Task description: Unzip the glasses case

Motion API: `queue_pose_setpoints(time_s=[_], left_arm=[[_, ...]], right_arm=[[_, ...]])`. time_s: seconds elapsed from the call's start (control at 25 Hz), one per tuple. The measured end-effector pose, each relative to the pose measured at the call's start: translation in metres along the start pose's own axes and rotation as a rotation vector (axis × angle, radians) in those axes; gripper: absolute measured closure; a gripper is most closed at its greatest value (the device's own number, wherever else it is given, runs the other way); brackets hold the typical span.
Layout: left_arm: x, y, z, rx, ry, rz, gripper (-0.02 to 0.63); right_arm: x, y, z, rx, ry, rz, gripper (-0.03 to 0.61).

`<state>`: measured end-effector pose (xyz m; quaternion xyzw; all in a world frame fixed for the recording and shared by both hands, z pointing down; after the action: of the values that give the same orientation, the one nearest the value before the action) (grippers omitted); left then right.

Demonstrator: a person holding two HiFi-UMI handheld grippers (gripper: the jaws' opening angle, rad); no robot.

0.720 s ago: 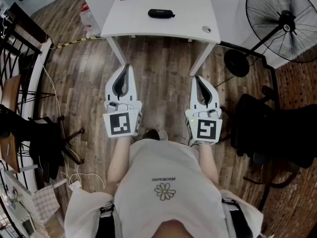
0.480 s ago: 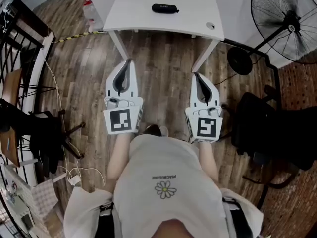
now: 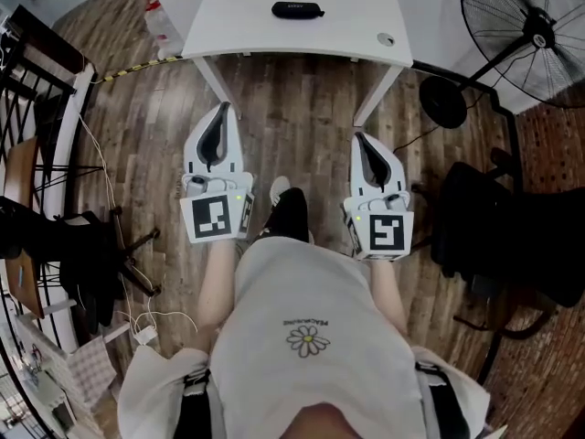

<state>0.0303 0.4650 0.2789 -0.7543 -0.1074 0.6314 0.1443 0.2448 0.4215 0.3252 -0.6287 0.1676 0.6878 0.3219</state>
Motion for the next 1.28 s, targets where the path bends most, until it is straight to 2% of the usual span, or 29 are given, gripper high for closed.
queue_pose_setpoints(time_s=[0.2,0.4,0.6,1.04,1.28], left_arm=[[-0.014,0.042,0.010,-0.022,0.009,-0.036,0.600],[-0.040,0.105,0.029,-0.042,-0.012,-0.062,0.600],[-0.072,0.183,0.058,-0.069,-0.035,-0.077,0.600],[-0.145,0.374,0.136,-0.164,-0.120,-0.087,0.600],[-0.196,0.444,0.154,-0.279,-0.139,-0.016,0.600]], right_arm=[[-0.006,0.031,-0.026,-0.041,0.006,-0.016,0.571],[-0.017,0.087,-0.055,-0.077,-0.018,-0.033,0.571],[-0.033,0.166,-0.074,-0.090,-0.021,-0.015,0.572],[-0.047,0.389,-0.108,-0.084,-0.075,0.023,0.571],[-0.074,0.458,-0.130,-0.126,-0.066,0.106,0.571]])
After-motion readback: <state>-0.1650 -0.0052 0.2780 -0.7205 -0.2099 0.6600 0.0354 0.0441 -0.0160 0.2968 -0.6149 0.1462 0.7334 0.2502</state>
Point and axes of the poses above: the fingertips, and each gripper's own axes: y forward along the fingers, z to its left, x out of its top, the point moved 3 cm from there along -y, backward along the fingers, and after that the axes turned 8 degrees about -z, right-handed, at the moved point
